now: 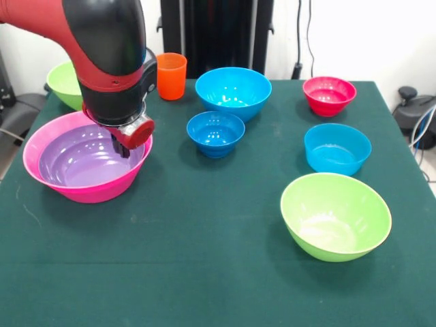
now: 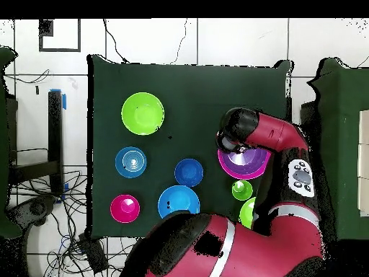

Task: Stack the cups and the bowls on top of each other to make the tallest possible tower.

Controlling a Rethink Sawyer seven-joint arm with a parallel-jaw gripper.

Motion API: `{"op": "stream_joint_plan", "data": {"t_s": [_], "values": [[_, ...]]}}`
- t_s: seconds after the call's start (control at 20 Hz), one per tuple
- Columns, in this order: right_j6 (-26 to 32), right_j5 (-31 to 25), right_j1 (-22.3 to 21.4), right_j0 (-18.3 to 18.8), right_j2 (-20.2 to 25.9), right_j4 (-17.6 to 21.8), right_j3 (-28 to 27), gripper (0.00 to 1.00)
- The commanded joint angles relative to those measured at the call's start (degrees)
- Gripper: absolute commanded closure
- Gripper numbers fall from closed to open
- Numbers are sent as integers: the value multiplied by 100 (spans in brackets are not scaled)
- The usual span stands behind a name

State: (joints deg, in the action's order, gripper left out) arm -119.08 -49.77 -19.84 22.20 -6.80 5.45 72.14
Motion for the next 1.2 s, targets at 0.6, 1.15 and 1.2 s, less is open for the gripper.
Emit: {"op": "stream_joint_plan", "data": {"t_s": [0.6,1.15,1.2], "values": [[-2243,133,786,-328,-443,-998,-539,100],[-2551,250,1396,-181,-631,-1289,-992,100],[-2525,379,1361,-133,-551,-1350,-899,100]]}}
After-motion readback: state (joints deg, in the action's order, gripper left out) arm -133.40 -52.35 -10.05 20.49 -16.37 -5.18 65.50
